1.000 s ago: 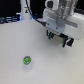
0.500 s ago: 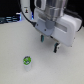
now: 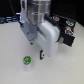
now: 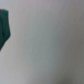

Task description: Open the kcup holder, insert the kcup into the holder, and close the kcup holder

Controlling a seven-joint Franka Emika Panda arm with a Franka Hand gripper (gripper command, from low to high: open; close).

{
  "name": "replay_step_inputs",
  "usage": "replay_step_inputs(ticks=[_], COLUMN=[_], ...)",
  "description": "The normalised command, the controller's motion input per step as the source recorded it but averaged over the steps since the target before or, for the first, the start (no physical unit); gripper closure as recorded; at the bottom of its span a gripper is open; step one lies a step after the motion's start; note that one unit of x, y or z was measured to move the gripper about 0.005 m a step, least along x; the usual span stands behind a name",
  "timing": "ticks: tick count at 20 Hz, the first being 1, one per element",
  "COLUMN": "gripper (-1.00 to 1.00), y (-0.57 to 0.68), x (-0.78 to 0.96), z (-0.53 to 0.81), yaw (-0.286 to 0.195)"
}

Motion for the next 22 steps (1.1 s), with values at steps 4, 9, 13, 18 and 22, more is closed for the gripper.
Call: replay_step_inputs(ticks=[4, 9, 13, 18, 22], gripper=[-1.00, -1.00, -1.00, -1.00, -1.00], y=[-0.43, -0.39, -0.10, 0.01, -0.05], x=[0.48, 0.54, 0.28, 0.12, 0.07], z=[0.00, -0.05, -0.23, -0.18, -0.06], yaw=[-0.169, -0.170, -0.147, -0.100, -0.042])
